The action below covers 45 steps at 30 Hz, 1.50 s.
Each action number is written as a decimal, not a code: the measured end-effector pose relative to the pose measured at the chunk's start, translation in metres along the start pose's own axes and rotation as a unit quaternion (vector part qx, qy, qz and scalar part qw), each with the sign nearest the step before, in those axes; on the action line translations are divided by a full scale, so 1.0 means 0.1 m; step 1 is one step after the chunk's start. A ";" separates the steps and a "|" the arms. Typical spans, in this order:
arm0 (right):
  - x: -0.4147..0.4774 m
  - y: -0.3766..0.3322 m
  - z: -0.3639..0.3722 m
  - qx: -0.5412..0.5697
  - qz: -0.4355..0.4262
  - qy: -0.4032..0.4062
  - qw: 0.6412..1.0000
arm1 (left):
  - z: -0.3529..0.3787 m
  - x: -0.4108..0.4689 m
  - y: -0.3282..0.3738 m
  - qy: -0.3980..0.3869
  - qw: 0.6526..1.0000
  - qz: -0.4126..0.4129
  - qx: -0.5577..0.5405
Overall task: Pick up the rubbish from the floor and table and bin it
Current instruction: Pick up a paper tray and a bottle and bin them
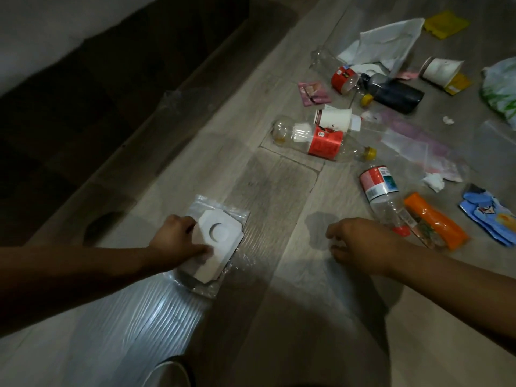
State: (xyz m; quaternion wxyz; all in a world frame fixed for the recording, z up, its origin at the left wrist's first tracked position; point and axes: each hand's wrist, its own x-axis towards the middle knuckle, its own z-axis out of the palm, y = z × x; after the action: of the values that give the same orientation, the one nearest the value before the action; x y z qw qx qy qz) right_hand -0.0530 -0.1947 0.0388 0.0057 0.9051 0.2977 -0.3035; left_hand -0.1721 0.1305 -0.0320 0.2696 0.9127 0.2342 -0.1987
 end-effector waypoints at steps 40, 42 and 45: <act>0.40 1.02 0.08 0.289 0.247 0.099 0.920 | 0.30 0.07 0.59 -0.027 0.993 0.012 -0.114; 0.39 1.01 0.09 0.299 0.243 0.102 0.917 | 0.26 0.05 0.65 -0.026 0.993 0.014 -0.110; 0.33 0.95 0.07 0.331 0.246 0.119 0.903 | 0.20 0.02 0.74 -0.023 0.994 0.014 -0.109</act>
State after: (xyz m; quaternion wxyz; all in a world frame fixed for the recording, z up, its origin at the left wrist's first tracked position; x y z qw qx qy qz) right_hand 0.0161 -0.2566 -0.0018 -0.2553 0.9287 -0.0532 -0.2638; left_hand -0.1357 0.0640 -0.0186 0.3760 0.8761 0.2350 -0.1893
